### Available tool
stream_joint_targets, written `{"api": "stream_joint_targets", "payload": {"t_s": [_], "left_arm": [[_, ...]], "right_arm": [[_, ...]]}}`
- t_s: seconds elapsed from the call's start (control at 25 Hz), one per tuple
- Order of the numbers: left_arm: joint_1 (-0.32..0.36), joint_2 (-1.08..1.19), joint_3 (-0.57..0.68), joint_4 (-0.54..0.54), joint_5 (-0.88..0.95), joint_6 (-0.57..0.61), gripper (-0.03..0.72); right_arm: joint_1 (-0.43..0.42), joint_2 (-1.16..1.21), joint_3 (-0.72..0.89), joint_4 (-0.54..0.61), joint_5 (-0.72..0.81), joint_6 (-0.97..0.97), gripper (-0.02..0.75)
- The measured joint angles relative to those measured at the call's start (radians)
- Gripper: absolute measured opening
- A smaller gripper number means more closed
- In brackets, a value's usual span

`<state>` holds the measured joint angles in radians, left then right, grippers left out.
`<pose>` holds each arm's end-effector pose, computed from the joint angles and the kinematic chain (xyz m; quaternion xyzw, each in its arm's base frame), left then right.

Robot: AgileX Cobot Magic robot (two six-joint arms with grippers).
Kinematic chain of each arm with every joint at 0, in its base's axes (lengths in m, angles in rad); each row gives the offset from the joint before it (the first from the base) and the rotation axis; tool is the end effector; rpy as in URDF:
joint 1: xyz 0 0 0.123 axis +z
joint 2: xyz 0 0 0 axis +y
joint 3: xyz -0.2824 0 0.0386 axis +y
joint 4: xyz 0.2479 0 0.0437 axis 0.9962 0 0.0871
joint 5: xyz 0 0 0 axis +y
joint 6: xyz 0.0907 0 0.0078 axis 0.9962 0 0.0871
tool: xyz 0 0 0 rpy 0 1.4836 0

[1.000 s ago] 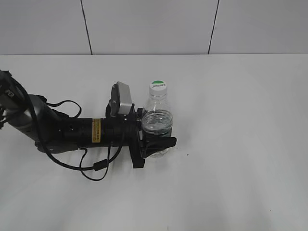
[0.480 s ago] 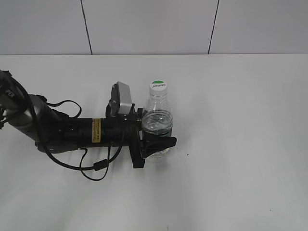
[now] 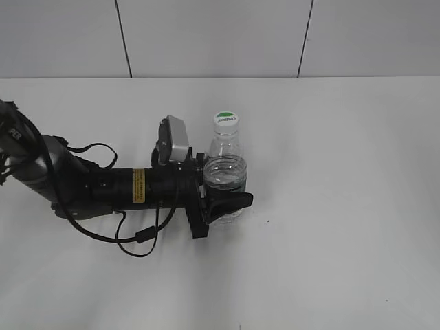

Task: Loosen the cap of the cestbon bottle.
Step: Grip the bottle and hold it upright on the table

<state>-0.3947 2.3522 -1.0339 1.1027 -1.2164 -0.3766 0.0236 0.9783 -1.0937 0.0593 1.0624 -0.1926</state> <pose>0.3191 -0.2154 0.0501 0.4798 0.6024 -0.4309 0.4703 0.1747 0.0088 0.3818 -0.0966 0.9321 -0.0002 0.3491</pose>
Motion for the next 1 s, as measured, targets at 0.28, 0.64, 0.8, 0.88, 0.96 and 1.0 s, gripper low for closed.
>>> {"api": "stream_joint_targets", "payload": {"t_s": [0.28, 0.64, 0.8, 0.88, 0.96, 1.0], "left_arm": [[-0.003, 0.001, 0.0, -0.028, 0.001, -0.001, 0.401], [-0.004, 0.002, 0.0, -0.044, 0.001, -0.003, 0.4], [-0.004, 0.002, 0.0, -0.046, 0.001, -0.004, 0.4], [-0.004, 0.002, 0.0, -0.048, 0.001, -0.004, 0.4], [-0.004, 0.002, 0.0, -0.049, 0.001, -0.004, 0.4], [-0.004, 0.002, 0.0, -0.049, 0.001, -0.004, 0.4]], "right_arm": [[0.013, 0.277, -0.196, 0.082, 0.107, -0.051, 0.628], [0.214, 0.56, -0.457, 0.05, 0.148, -0.053, 0.618], [0.321, 0.66, -0.569, 0.047, 0.15, -0.046, 0.618], [0.368, 0.702, -0.618, 0.047, 0.151, -0.034, 0.618], [0.407, 0.736, -0.657, 0.047, 0.153, -0.019, 0.621], [0.427, 0.753, -0.674, 0.047, 0.153, -0.013, 0.622]]}}
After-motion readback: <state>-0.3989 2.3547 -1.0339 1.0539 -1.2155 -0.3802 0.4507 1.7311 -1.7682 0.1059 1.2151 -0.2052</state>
